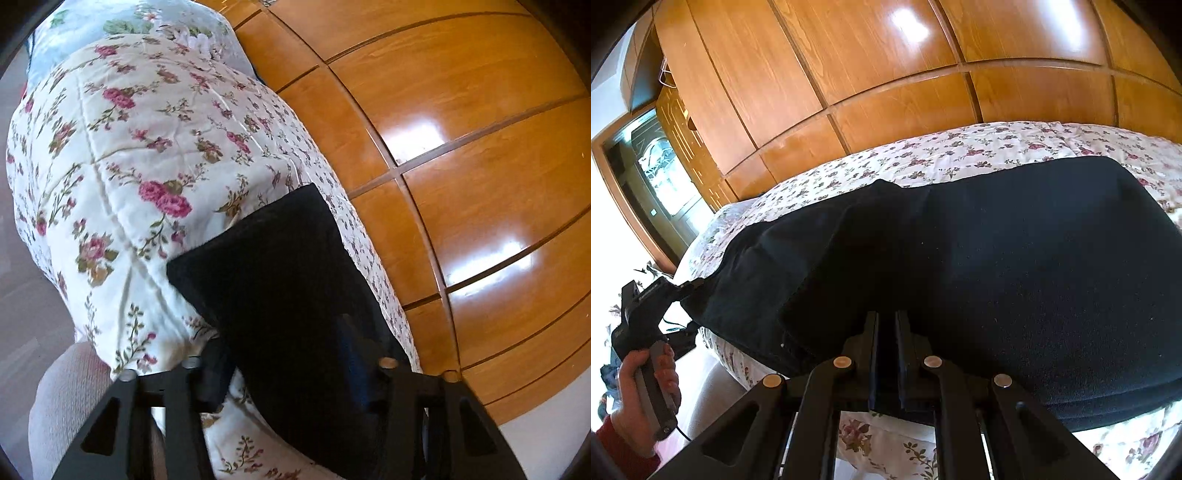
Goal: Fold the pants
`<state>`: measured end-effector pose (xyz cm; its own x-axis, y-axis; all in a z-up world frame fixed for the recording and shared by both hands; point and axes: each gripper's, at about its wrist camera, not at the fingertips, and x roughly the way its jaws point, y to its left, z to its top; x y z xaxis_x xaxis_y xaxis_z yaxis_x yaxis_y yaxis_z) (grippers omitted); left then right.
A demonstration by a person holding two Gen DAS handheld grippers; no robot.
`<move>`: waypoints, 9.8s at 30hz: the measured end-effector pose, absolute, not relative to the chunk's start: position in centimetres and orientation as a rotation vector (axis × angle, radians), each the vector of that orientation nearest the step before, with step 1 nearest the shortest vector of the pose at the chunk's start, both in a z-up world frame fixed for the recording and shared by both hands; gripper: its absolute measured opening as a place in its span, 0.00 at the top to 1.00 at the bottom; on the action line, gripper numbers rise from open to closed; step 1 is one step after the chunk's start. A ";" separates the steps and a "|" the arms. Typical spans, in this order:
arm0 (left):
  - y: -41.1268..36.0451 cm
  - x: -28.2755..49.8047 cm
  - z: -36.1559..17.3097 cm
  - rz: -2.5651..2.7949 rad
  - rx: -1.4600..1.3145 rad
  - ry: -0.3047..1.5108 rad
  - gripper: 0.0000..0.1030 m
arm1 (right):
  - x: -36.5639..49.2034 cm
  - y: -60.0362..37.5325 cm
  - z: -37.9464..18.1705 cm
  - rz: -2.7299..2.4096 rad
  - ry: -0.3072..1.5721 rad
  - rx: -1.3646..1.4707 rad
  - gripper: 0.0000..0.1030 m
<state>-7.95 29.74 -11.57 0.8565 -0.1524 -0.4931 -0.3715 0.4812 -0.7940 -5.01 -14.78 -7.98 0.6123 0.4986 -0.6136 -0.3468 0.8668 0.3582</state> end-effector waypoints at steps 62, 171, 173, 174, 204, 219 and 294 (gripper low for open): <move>-12.7 -5.8 -2.5 -0.705 0.044 0.685 0.86 | -9.8 -34.1 -3.9 0.181 0.607 0.607 0.63; -0.6 0.8 -3.0 -0.272 -0.252 0.757 0.56 | 1.9 -27.1 -4.1 0.175 0.713 0.234 0.93; -0.3 -0.3 -3.3 -0.248 -0.233 0.766 0.55 | 0.2 -27.5 -4.1 0.172 0.708 0.234 0.93; -0.3 -0.9 -3.5 -0.244 -0.219 0.768 0.54 | -0.4 -27.6 -4.2 0.172 0.705 0.235 0.92; 0.8 -2.9 -4.1 -0.200 -0.234 0.887 0.30 | -4.3 -29.3 -5.0 0.175 0.788 0.244 0.41; 1.0 -3.0 -4.3 -0.273 -0.261 0.939 0.28 | -4.0 -30.9 -6.7 0.224 0.856 0.332 0.24; -2.8 -1.5 0.5 -0.371 -0.041 0.742 0.48 | 1.0 -27.2 -5.0 0.428 0.735 0.382 0.51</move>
<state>-1.49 -2.77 0.51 0.6748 -0.3444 -0.6527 0.3155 0.9342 -0.1667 0.96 -27.17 -5.03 0.6638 0.4992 -0.5569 -0.2381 0.8469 0.4755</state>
